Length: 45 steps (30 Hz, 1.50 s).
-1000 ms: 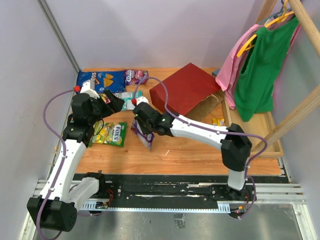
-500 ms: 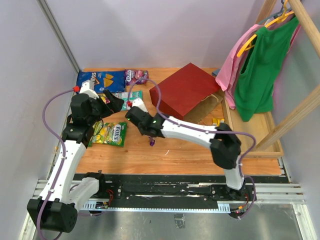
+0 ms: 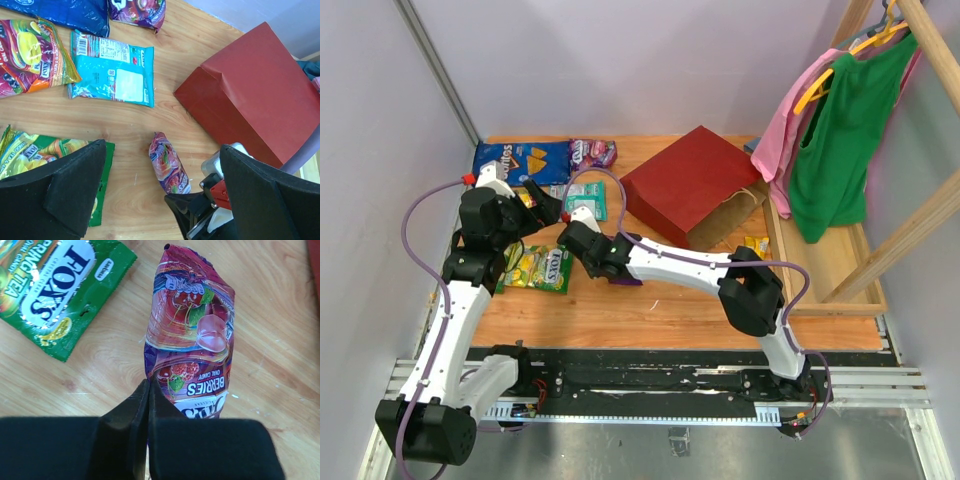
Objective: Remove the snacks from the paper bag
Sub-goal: Place the snack at the center of the board.
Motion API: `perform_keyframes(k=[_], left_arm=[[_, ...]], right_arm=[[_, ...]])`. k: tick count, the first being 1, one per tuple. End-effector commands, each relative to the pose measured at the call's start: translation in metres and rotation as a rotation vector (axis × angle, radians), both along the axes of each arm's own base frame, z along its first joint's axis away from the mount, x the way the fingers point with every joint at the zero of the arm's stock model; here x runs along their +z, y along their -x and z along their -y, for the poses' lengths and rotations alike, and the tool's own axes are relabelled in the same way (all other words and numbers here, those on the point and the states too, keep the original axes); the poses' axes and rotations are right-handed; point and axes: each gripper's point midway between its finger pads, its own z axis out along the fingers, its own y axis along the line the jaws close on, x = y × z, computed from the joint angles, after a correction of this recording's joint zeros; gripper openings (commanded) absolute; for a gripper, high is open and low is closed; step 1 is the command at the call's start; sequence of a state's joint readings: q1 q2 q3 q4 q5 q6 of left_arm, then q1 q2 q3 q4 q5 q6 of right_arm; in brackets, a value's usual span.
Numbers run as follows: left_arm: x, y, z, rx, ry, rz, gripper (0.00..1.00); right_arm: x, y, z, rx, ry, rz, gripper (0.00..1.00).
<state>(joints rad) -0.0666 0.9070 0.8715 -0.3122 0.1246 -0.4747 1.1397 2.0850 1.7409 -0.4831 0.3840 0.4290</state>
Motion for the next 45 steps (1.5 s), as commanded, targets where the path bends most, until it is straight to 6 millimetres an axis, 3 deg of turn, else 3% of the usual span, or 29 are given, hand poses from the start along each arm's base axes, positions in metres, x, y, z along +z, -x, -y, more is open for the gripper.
perform_keyframes(k=[1, 4, 5, 7, 9, 11, 14, 16, 21, 28, 34, 43, 45], left_arm=[[0.019, 0.001, 0.001, -0.013, -0.004, 0.049, 1.0], [0.018, 0.002, 0.0, -0.011, -0.013, 0.044, 1.0], [0.018, 0.002, -0.001, -0.009, -0.016, 0.044, 1.0], [0.019, 0.002, -0.003, 0.0, -0.024, 0.045, 1.0], [0.019, 0.002, -0.005, 0.01, -0.029, 0.045, 1.0], [0.018, 0.002, -0.006, 0.011, -0.029, 0.044, 1.0], [0.017, 0.002, -0.005, 0.008, -0.029, 0.042, 1.0], [0.017, 0.002, -0.005, 0.007, -0.028, 0.042, 1.0], [0.014, 0.001, 0.001, -0.021, -0.013, 0.04, 1.0], [0.014, 0.003, 0.003, -0.037, -0.008, 0.041, 1.0], [0.013, 0.006, 0.001, -0.035, -0.022, 0.037, 1.0], [0.011, 0.005, 0.005, -0.052, -0.01, 0.037, 1.0], [0.01, 0.005, 0.005, -0.053, -0.01, 0.034, 1.0]], right_arm=[[0.013, 0.018, -0.024, 0.043, -0.127, -0.043, 0.04], [0.013, 0.024, -0.031, 0.069, -0.166, -0.066, 0.14], [0.016, 0.025, -0.033, 0.08, -0.181, -0.069, 0.22], [0.029, 0.031, -0.041, 0.148, -0.239, -0.058, 0.39], [0.059, 0.037, -0.042, 0.221, -0.319, -0.014, 0.53], [0.073, 0.043, -0.033, 0.287, -0.35, 0.036, 0.63], [0.089, 0.037, -0.005, 0.273, -0.39, 0.107, 0.68], [0.082, 0.022, 0.018, 0.219, -0.422, 0.08, 0.66], [0.023, -0.013, 0.058, 0.072, -0.393, -0.132, 0.57], [-0.027, -0.027, 0.048, 0.064, -0.288, -0.184, 0.47], [-0.077, -0.023, 0.052, 0.011, -0.204, -0.264, 0.35], [-0.108, -0.003, 0.087, -0.168, -0.09, -0.33, 0.03], [-0.115, 0.005, 0.097, -0.289, -0.089, -0.373, 0.02]])
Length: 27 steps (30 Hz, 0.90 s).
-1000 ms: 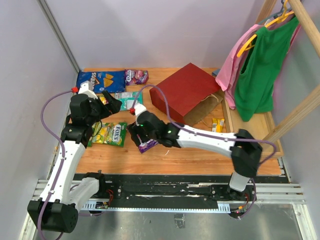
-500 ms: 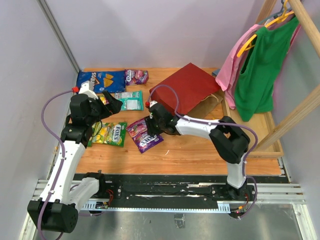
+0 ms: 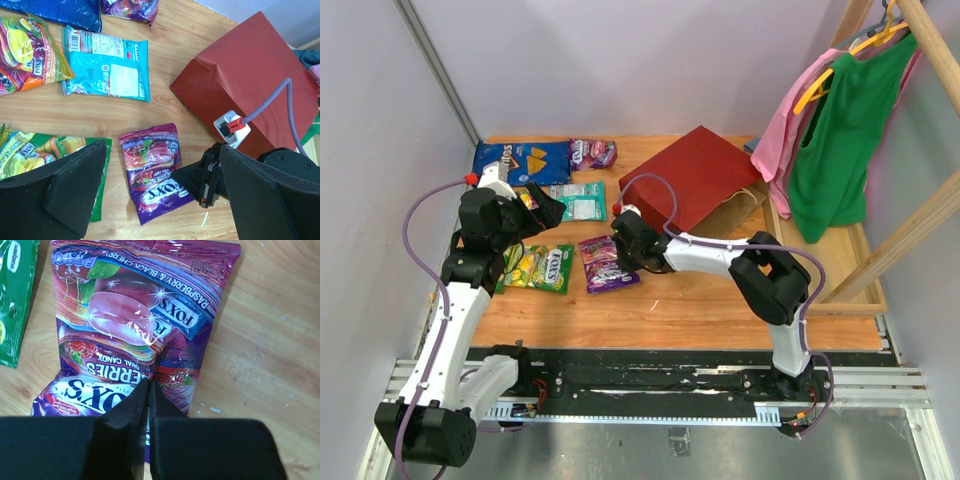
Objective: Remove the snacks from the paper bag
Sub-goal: Place the snack at the center of the board.
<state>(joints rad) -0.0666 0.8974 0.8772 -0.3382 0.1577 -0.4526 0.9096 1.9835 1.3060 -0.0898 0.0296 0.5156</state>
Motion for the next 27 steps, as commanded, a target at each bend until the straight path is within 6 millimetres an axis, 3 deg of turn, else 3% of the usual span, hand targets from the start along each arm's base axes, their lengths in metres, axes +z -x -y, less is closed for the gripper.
perform_keyframes(k=[1, 8, 13, 21, 25, 27], left_arm=[[0.01, -0.001, 0.001, -0.017, 0.001, 0.041, 1.0], [0.012, 0.002, 0.002, -0.021, 0.004, 0.043, 1.0], [0.013, 0.003, 0.003, -0.024, 0.01, 0.045, 1.0], [0.01, 0.003, 0.005, -0.036, 0.01, 0.039, 1.0], [0.011, 0.002, 0.008, -0.053, 0.015, 0.036, 1.0], [0.012, 0.002, 0.009, -0.062, 0.015, 0.039, 1.0]], right_arm=[[-0.05, 0.037, 0.044, -0.226, 0.146, -0.193, 0.02], [-0.046, 0.059, 0.016, -0.315, 0.066, -0.24, 0.04], [-0.034, 0.056, -0.005, -0.273, 0.059, -0.206, 0.07], [-0.026, 0.055, -0.016, -0.146, 0.045, -0.171, 0.12], [-0.001, 0.058, -0.028, 0.049, 0.008, -0.108, 0.31], [0.03, 0.059, -0.024, 0.101, -0.038, -0.033, 0.54]])
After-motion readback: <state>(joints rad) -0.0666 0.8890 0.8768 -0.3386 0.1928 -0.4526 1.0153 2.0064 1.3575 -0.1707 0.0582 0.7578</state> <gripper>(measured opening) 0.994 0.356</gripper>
